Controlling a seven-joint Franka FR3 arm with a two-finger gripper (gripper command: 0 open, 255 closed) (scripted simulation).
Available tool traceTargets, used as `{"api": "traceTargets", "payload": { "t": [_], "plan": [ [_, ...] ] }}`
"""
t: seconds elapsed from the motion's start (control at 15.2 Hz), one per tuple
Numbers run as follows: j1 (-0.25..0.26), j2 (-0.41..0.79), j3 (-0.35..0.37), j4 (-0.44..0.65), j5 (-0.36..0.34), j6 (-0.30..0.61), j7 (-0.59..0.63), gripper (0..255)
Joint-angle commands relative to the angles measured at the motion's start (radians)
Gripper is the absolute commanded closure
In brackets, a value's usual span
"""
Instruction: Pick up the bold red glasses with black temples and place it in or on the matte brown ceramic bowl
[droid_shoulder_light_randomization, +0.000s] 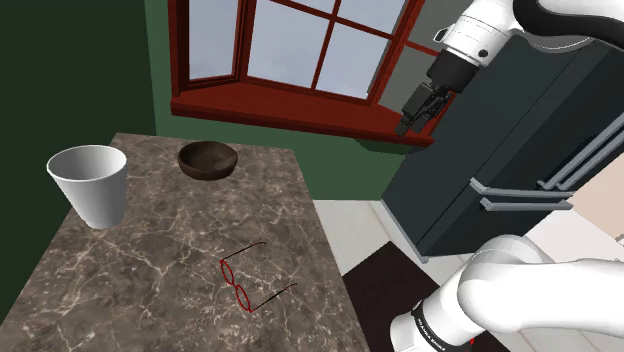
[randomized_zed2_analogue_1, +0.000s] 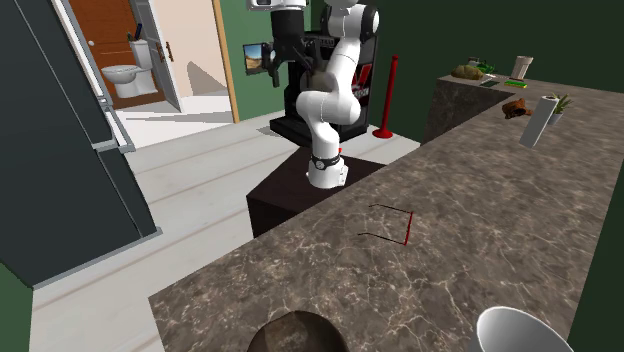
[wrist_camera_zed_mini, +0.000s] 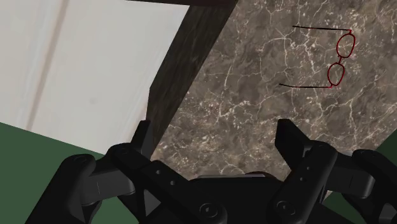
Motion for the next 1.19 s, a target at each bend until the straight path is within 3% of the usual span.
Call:
{"api": "traceTargets", "payload": {
  "t": [0.0,0.59,1.12],
  "plan": [
    [0.000,0.000,0.000,0.000,0.000,0.000,0.000,0],
    [0.052,-0.049,0.202,-0.214,0.106,0.221,0.164,0],
    [0.097,0.024,0.414,-0.314,0.199,0.447,0.317,0]
  ]
}}
